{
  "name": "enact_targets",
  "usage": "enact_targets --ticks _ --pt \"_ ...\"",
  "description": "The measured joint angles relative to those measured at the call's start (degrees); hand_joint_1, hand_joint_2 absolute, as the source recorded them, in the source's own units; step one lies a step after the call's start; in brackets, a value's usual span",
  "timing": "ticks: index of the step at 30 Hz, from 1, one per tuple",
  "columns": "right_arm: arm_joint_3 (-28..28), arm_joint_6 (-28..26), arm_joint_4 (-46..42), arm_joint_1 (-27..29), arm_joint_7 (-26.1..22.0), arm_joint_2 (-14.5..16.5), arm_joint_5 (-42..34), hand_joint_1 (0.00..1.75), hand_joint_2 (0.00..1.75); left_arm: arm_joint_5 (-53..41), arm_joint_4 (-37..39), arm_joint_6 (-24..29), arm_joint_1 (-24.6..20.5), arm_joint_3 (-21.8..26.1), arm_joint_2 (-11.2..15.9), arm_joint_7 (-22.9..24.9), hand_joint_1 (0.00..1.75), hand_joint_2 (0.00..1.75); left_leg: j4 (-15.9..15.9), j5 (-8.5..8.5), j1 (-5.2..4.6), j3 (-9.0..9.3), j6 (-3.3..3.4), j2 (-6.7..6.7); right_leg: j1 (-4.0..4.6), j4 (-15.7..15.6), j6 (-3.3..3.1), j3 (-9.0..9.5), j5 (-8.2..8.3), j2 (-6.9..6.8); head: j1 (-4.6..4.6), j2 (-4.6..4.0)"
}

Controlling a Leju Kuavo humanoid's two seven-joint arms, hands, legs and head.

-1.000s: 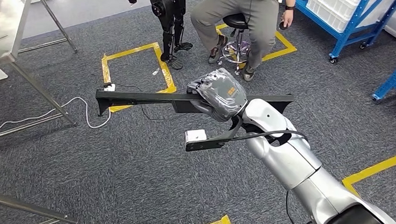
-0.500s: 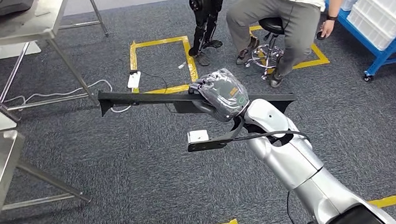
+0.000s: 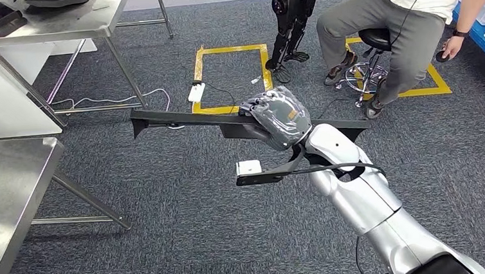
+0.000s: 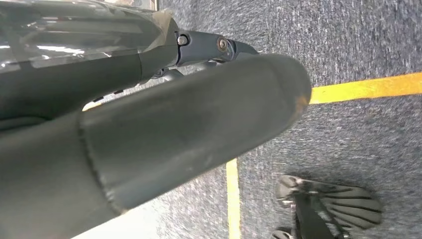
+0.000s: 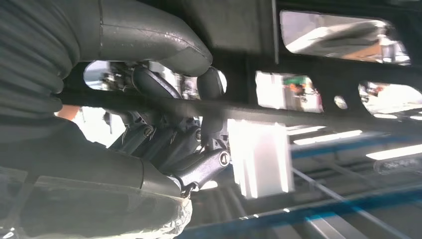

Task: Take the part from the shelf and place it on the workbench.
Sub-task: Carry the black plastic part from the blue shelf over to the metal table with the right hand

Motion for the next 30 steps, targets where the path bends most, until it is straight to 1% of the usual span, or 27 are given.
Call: enact_targets --ticks 1,2,3,4,5,6,8,9,10,11,12,14,15,16,17,18,19,20,22,23,24,25,26,27,28,29,30 --pt "-0.02 0.05 -0.01 0.00 -0.03 0.05 0.00 1.71 1.75 -0.02 0.00 0.05 -0.05 0.00 -0.03 -0.01 0.00 0.00 3.95 -1.81 0.11 -1.95 -0.20 0.96 0.17 0.00 -0.30 0.01 -0.07 -0.56 -0.06 0.00" --pt "-0.01 0.13 -0.01 0.06 -0.06 0.05 0.01 1.71 1.75 -0.04 0.01 0.10 -0.05 0.01 -0.07 -0.01 0.00 0.00 7.50 -3.12 0.24 -3.78 -0.36 1.43 0.34 0.00 -0.46 0.01 -0.13 -1.20 -0.05 0.00" --pt "-0.01 0.20 0.00 0.13 -0.08 0.05 0.01 1.71 1.75 -0.06 0.03 0.13 -0.02 0.01 -0.12 -0.02 0.00 0.00 9.66 -3.59 0.35 -4.96 -0.47 1.67 0.47 0.01 -0.54 0.01 -0.20 -1.87 -0.04 0.00" --pt "-0.01 0.26 0.00 0.17 -0.08 0.07 0.01 1.71 1.75 -0.07 0.05 0.15 0.02 0.01 -0.16 -0.02 0.00 0.00 9.55 -2.96 0.42 -5.00 -0.49 1.83 0.58 0.01 -0.59 0.03 -0.25 -2.48 -0.06 0.00" --pt "-0.01 0.30 0.00 0.19 -0.10 0.11 0.00 1.71 1.75 -0.10 0.07 0.17 0.04 0.02 -0.19 -0.02 0.00 0.00 7.12 -1.41 0.46 -3.81 -0.43 2.08 0.65 0.01 -0.63 0.08 -0.32 -3.10 -0.05 0.00" --pt "-0.02 0.31 0.00 0.16 -0.12 0.17 -0.01 1.71 1.75 -0.15 0.07 0.20 0.03 0.02 -0.19 -0.04 0.00 0.00 3.18 0.50 0.45 -1.72 -0.27 2.75 0.73 0.01 -0.64 0.16 -0.40 -3.66 -0.06 0.00" --pt "-0.05 0.34 0.01 0.03 -0.24 0.23 -0.05 1.71 1.75 -0.27 0.07 0.27 -0.09 0.02 -0.20 -0.10 0.00 0.00 -3.91 2.90 -0.03 2.09 0.16 4.59 1.13 0.05 -0.34 0.28 -0.69 -4.62 0.01 0.00" --pt "-0.08 0.36 0.02 -0.04 -0.31 0.25 -0.09 1.71 1.75 -0.33 0.07 0.29 -0.13 0.02 -0.21 -0.14 0.00 0.00 -5.59 3.22 -0.30 2.96 0.41 5.07 1.30 0.05 -0.10 0.35 -0.84 -5.11 0.02 0.00" --pt "-0.09 0.39 0.03 -0.07 -0.39 0.26 -0.14 1.71 1.75 -0.36 0.08 0.30 -0.15 0.02 -0.21 -0.17 0.00 0.00 -6.09 3.12 -0.58 3.11 0.66 4.99 1.40 0.00 0.14 0.40 -0.95 -5.57 0.08 0.00" --pt "-0.09 0.43 0.04 -0.12 -0.48 0.28 -0.16 1.71 1.75 -0.39 0.08 0.31 -0.13 0.02 -0.21 -0.19 0.00 0.00 -6.25 3.23 -0.65 3.06 1.00 4.29 1.39 -0.10 0.35 0.55 -1.01 -6.11 0.10 0.00" --pt "-0.10 0.45 0.03 -0.10 -0.56 0.34 -0.18 1.71 1.75 -0.43 0.09 0.31 -0.09 0.02 -0.20 -0.19 0.00 0.00 -6.56 3.43 -0.57 3.22 1.37 3.72 1.35 0.04 0.59 0.50 -1.19 -6.02 0.09 0.00" --pt "-0.18 0.49 0.01 -0.14 -0.72 0.30 -0.19 1.71 1.75 -0.54 0.09 0.27 -0.14 0.01 -0.21 -0.20 0.00 0.00 -7.28 3.97 -0.32 3.65 2.14 2.61 1.20 2.31 0.76 -0.45 -2.50 -3.74 0.18 0.00" --pt "-0.22 0.49 0.02 -0.09 -0.76 0.15 -0.20 1.71 1.75 -0.66 0.09 0.22 -0.20 0.00 -0.22 -0.20 0.00 0.00 -7.51 4.16 -0.15 3.83 2.39 2.04 1.03 5.29 0.66 -1.88 -3.86 -2.09 0.25 0.00" --pt "-0.24 0.49 0.03 0.03 -0.80 -0.06 -0.22 1.71 1.75 -0.78 0.09 0.13 -0.29 -0.01 -0.22 -0.21 0.00 0.00 -7.54 4.20 -0.17 3.84 2.52 1.32 0.88 9.26 0.51 -3.73 -5.44 -0.92 0.30 0.00" --pt "-0.25 0.49 0.05 0.25 -0.82 -0.30 -0.23 1.71 1.75 -0.90 0.09 0.03 -0.34 -0.01 -0.20 -0.21 0.00 0.00 -7.53 4.20 -0.17 3.84 2.55 0.55 0.75 13.09 0.50 -5.67 -6.74 -0.41 0.33 0.00" --pt "-0.25 0.49 0.08 0.53 -0.82 -0.52 -0.25 1.71 1.75 -0.99 0.09 -0.07 -0.36 -0.02 -0.19 -0.21 0.00 0.00 -7.51 4.19 -0.16 3.85 2.56 -0.32 0.64 15.84 0.68 -7.18 -7.43 -0.16 0.36 0.00" --pt "-0.25 0.49 0.10 0.75 -0.83 -0.69 -0.28 1.71 1.75 -1.06 0.09 -0.15 -0.33 -0.02 -0.20 -0.21 0.00 0.00 -7.47 4.18 -0.15 3.85 2.55 -1.16 0.53 16.41 1.05 -7.74 -7.17 -0.04 0.37 0.00" --pt "-0.27 0.46 0.11 0.87 -0.83 -0.82 -0.32 1.71 1.75 -1.13 0.09 -0.20 -0.30 -0.02 -0.23 -0.21 0.00 0.00 -7.37 4.15 -0.10 3.86 2.49 -1.95 0.36 14.35 1.58 -7.02 -5.89 0.12 0.36 0.00" --pt "-0.32 0.32 0.14 0.89 -0.84 -0.94 -0.36 1.71 1.75 -1.24 0.09 -0.21 -0.28 -0.03 -0.28 -0.20 0.00 0.00 -6.93 3.90 0.01 3.79 2.09 -3.47 -0.17 6.60 2.63 -3.62 -2.44 1.66 0.37 0.00" --pt "-0.33 0.16 0.16 0.88 -0.88 -0.96 -0.34 1.71 1.75 -1.28 0.09 -0.18 -0.32 -0.03 -0.27 -0.19 0.00 0.00 -6.59 3.75 -0.02 3.62 1.78 -4.15 -0.37 3.31 2.74 -2.06 -1.17 2.53 0.40 0.00" --pt "-0.33 -0.06 0.19 0.90 -0.95 -0.94 -0.34 1.71 1.75 -1.32 0.09 -0.13 -0.33 -0.03 -0.24 -0.17 0.00 0.00 -6.37 3.68 -0.05 3.39 1.44 -4.71 -0.43 1.51 2.59 -1.15 -0.55 3.17 0.40 0.00" --pt "-0.33 -0.30 0.21 0.92 -1.02 -0.92 -0.38 1.71 1.75 -1.34 0.10 -0.07 -0.28 -0.03 -0.21 -0.16 0.00 0.00 -6.29 3.71 -0.07 3.14 1.13 -5.21 -0.29 1.14 2.19 -0.91 -0.49 3.30 0.41 0.00" --pt "-0.35 -0.50 0.23 0.90 -1.08 -0.86 -0.44 1.71 1.75 -1.34 0.10 -0.02 -0.18 -0.02 -0.20 -0.15 0.00 0.00 -6.29 3.82 -0.04 2.94 0.88 -5.67 -0.15 1.01 1.79 -0.81 -0.33 2.83 0.39 0.00" --pt "-0.38 -0.66 0.23 0.81 -1.10 -0.75 -0.52 1.71 1.75 -1.34 0.12 0.02 -0.05 -0.02 -0.20 -0.14 0.00 0.00 -6.24 3.81 0.08 2.78 0.66 -5.61 -0.12 1.01 1.46 -0.80 -0.22 2.32 0.37 0.00" --pt "-0.42 -0.73 0.23 0.69 -1.11 -0.65 -0.57 1.71 1.75 -1.35 0.13 0.03 0.05 -0.02 -0.22 -0.15 0.00 0.00 -5.75 3.49 0.06 2.51 0.45 -4.68 -0.13 0.95 1.13 -0.74 -0.15 1.84 0.33 0.00" --pt "-0.44 -0.77 0.22 0.52 -1.11 -0.54 -0.60 1.71 1.75 -1.39 0.14 0.04 0.06 -0.02 -0.23 -0.17 0.00 0.00 -4.38 2.65 0.01 1.87 0.24 -3.14 -0.16 0.86 0.72 -0.67 -0.11 1.34 0.17 0.00" --pt "-0.48 -0.79 0.21 0.37 -1.11 -0.48 -0.61 1.71 1.75 -1.43 0.15 0.04 0.00 -0.03 -0.23 -0.20 0.00 0.00 -1.60 1.14 -0.03 0.57 0.04 -1.23 -0.10 0.80 0.29 -0.60 -0.14 0.75 0.03 0.00"
